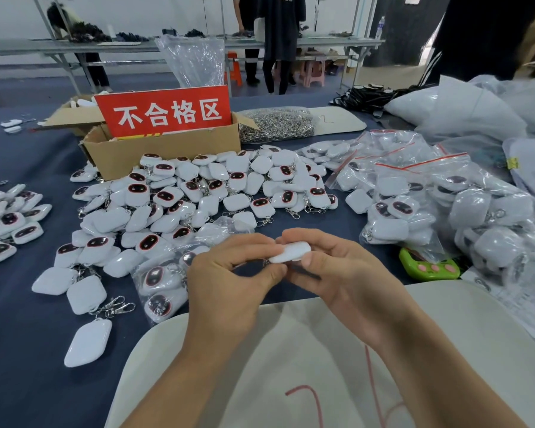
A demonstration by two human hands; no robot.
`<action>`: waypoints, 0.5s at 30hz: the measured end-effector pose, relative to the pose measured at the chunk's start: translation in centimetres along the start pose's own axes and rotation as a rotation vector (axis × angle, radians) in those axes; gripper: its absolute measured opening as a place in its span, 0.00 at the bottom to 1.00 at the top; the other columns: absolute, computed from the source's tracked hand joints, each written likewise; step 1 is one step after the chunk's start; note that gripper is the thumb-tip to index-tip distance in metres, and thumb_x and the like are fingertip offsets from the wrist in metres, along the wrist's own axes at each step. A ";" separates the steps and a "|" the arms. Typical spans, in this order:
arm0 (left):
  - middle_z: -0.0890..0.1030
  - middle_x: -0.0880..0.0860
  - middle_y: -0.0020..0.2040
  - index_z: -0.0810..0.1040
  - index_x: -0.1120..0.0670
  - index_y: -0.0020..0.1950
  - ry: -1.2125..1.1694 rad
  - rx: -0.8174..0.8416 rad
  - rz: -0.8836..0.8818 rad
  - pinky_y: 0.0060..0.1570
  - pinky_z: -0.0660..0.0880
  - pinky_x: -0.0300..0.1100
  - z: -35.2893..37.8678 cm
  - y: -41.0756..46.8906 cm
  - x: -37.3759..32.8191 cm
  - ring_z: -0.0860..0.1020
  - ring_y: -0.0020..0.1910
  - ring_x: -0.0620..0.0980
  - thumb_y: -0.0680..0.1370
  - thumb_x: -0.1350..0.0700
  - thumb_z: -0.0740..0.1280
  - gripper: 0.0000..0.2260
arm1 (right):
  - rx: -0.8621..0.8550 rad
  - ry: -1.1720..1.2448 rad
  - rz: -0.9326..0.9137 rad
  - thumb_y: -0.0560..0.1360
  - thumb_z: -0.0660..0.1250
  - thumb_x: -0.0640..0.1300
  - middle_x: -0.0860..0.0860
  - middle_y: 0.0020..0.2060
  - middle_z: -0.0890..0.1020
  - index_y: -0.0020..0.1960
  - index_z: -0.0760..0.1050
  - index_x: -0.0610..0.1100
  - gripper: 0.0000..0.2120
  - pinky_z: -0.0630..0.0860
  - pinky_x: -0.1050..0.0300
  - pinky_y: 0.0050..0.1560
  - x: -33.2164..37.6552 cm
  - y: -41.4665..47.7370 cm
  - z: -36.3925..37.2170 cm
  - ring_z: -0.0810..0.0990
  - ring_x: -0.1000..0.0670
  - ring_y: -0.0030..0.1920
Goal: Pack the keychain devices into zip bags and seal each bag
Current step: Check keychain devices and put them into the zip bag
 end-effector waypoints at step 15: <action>0.82 0.37 0.59 0.86 0.42 0.58 0.299 -0.034 0.101 0.64 0.70 0.30 -0.4 0.0 0.3 0.78 0.62 0.38 0.71 0.54 0.80 0.17 | -0.224 -0.430 -0.076 0.79 0.70 0.39 0.43 0.41 0.87 0.48 0.87 0.44 0.06 0.84 0.53 0.47 -0.1 0.2 -0.5 0.84 0.49 0.40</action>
Point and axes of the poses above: each hand's wrist, its own y-axis towards the middle knuckle, its own z-axis out of the palm, x = y × z, the point moved 4 cm from there along y, towards the middle knuckle
